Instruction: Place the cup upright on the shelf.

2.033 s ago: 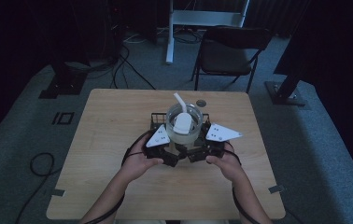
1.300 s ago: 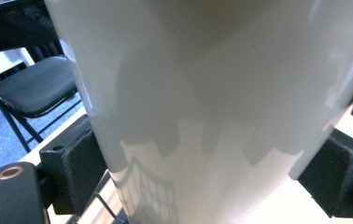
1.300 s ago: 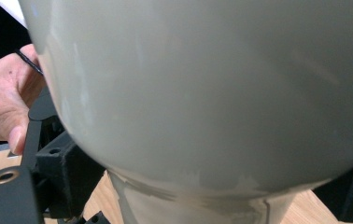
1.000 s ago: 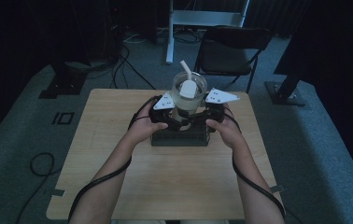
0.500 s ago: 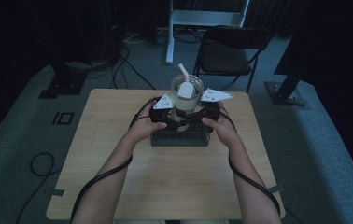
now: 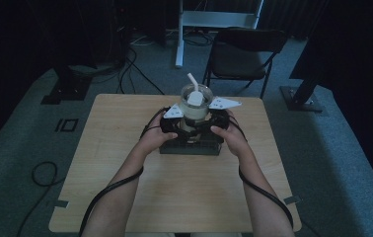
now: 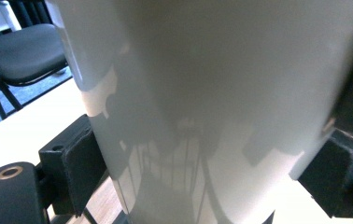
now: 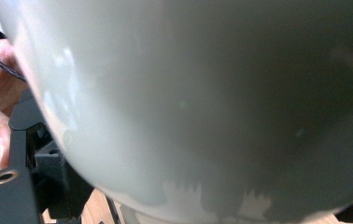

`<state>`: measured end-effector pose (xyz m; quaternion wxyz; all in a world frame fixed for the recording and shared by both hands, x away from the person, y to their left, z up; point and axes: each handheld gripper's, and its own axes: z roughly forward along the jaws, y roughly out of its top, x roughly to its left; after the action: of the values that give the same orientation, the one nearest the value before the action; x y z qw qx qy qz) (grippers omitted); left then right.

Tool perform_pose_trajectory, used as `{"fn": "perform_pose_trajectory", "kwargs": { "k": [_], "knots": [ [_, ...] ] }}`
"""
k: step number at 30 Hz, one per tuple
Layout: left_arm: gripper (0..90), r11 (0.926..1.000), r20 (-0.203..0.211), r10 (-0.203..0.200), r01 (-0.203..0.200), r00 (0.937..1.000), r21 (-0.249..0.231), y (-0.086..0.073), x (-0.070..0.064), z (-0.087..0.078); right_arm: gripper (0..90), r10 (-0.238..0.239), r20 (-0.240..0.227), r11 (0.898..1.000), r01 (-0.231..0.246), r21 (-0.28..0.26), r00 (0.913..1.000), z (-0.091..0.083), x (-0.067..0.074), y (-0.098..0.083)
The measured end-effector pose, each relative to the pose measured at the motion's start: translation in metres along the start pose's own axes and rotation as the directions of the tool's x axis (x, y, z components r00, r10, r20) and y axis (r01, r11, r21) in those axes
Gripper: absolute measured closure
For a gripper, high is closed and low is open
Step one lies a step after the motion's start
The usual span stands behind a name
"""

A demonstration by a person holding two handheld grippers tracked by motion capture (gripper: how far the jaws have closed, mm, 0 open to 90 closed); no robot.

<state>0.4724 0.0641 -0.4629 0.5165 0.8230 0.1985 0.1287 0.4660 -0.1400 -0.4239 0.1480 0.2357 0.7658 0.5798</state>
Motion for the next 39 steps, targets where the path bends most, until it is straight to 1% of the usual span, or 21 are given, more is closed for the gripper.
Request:
{"fn": "perform_pose_trajectory", "kwargs": {
  "k": [3,7,11,12,13,15,18,22,27,29,31,35,37,39],
  "knots": [
    [11.5,0.9998,0.006,-0.016,0.016,0.9999,-0.014,-0.006,0.001,0.001,8.6,-0.007,0.001,1.0,0.007,0.017,1.0,0.003,0.0,-0.003],
    [11.5,0.9988,0.01,-0.043,0.044,0.999,-0.022,-0.012,0.003,0.002,8.6,0.001,0.004,1.0,-0.001,0.03,1.0,0.008,0.0,-0.005],
    [11.5,0.9995,-0.004,-0.031,0.031,0.9995,0.006,-0.017,0.004,0.003,8.6,0.01,-0.001,0.999,-0.01,0.038,1.0,0.012,0.0,-0.011],
    [11.5,0.9995,-0.003,-0.032,0.032,0.9995,-0.001,-0.019,0.004,0.004,8.6,0.017,-0.003,0.999,-0.016,0.049,0.9999,0.013,-0.001,-0.012],
    [11.5,0.9992,-0.003,-0.038,0.038,0.9993,-0.013,-0.02,0.004,0.004,8.6,0.007,-0.001,0.998,-0.007,0.056,1.0,0.014,0.0,-0.011],
    [11.5,0.9983,-0.001,-0.054,0.054,0.9985,-0.02,-0.023,0.003,0.005,8.6,0.001,-0.002,0.998,-0.001,0.065,1.0,0.015,0.0,-0.011],
    [11.5,0.9981,-0.003,-0.055,0.054,0.9985,-0.03,-0.024,0.003,0.005,8.6,-0.008,-0.002,0.997,0.009,0.078,1.0,0.016,0.0,-0.01],
    [11.4,0.9975,-0.008,-0.06,0.059,0.9982,-0.037,-0.026,0.002,0.005,8.5,-0.012,-0.006,0.997,0.013,0.078,0.9999,0.016,0.0,-0.01],
    [10.6,0.9957,-0.021,-0.079,0.078,0.9967,-0.05,-0.028,-0.001,0.004,8.4,-0.034,-0.01,0.996,0.035,0.087,0.9994,0.016,0.003,-0.011],
    [10.1,0.9946,-0.028,-0.092,0.091,0.9953,-0.051,-0.028,-0.003,0.003,8.5,-0.043,-0.011,0.995,0.043,0.091,0.999,0.015,0.004,-0.011],
    [9.7,0.9945,-0.033,-0.091,0.09,0.9953,-0.054,-0.028,-0.004,0.003,8.6,-0.055,-0.015,0.994,0.056,0.089,0.9984,0.012,0.004,-0.012],
    [9.6,0.9948,-0.045,-0.088,0.085,0.9951,-0.056,-0.028,-0.007,0.002,8.6,-0.06,-0.001,0.995,0.06,0.084,0.9982,0.009,0.006,-0.014],
    [9.7,0.9943,-0.045,-0.092,0.09,0.9947,-0.057,-0.029,-0.007,0.001,8.6,-0.058,0.006,0.995,0.057,0.077,0.9983,0.009,0.007,-0.015],
    [9.6,0.9914,-0.036,-0.114,0.112,0.9928,-0.068,-0.031,-0.008,-0.002,8.6,-0.053,0.014,0.997,0.052,0.064,0.9985,0.007,0.007,-0.018]
  ]
}}
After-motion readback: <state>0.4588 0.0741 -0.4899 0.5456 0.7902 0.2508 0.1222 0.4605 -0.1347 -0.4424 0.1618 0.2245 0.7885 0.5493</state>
